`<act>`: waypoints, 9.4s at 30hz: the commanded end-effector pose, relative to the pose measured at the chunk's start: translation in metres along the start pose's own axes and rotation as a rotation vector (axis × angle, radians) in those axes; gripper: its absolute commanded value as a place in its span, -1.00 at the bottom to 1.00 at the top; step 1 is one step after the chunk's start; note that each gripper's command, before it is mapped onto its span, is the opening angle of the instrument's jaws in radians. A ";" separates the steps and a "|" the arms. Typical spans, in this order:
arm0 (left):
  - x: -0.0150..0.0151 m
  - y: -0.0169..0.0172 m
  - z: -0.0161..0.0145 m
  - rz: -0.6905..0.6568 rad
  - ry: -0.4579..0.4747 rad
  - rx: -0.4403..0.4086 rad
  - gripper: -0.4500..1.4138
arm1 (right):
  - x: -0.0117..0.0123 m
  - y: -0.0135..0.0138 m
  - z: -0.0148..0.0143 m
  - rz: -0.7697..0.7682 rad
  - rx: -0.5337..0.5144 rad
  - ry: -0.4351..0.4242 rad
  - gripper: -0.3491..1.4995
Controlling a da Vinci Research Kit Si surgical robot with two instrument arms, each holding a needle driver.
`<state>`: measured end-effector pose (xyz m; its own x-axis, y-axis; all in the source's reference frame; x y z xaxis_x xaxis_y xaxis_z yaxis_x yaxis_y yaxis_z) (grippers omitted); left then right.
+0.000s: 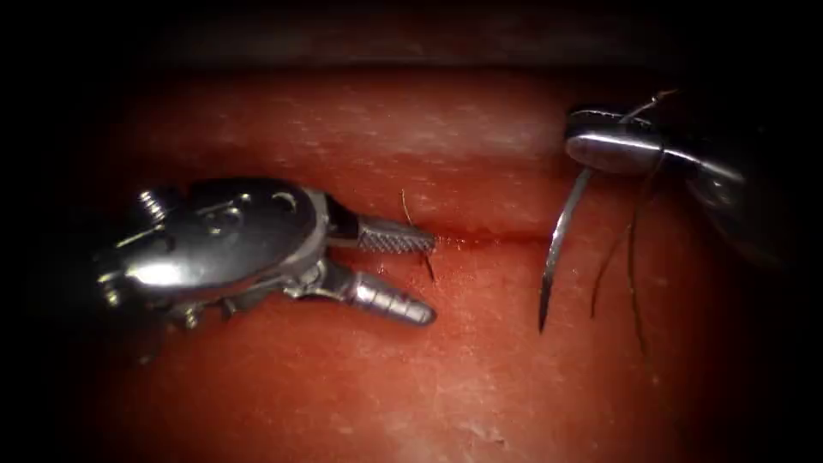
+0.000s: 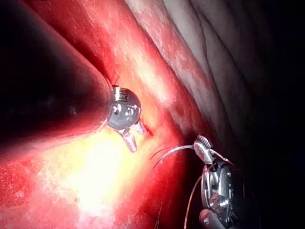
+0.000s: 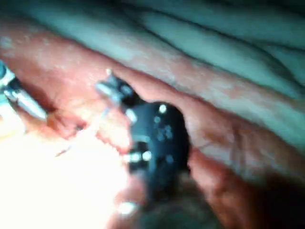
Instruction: Wound Closure
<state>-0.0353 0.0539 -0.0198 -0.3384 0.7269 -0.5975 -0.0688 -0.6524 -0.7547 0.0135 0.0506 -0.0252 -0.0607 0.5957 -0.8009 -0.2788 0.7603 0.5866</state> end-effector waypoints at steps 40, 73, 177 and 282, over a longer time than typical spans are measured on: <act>-0.0082 -0.0062 0.0096 0.070 -0.170 0.350 -0.47 | -0.0055 0.0005 0.0048 -0.834 -0.040 0.101 -1.00; -0.0076 -0.0067 0.0095 0.066 -0.174 0.342 -0.47 | -0.0107 -0.0010 0.0056 -0.931 0.001 0.041 -1.00; -0.0073 -0.0068 0.0091 0.052 -0.181 0.331 -0.42 | -0.0239 -0.0035 0.0036 -0.333 0.142 -0.324 -1.00; -0.0148 -0.0046 0.0121 -0.048 -0.343 0.181 -0.39 | -0.0271 -0.0056 0.0020 -0.918 0.091 -0.171 -1.00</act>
<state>-0.0408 0.0436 -0.0048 -0.6236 0.6636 -0.4132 -0.2468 -0.6687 -0.7014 0.0179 0.0309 -0.0073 0.2965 -0.2156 -0.9304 -0.0746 0.9660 -0.2476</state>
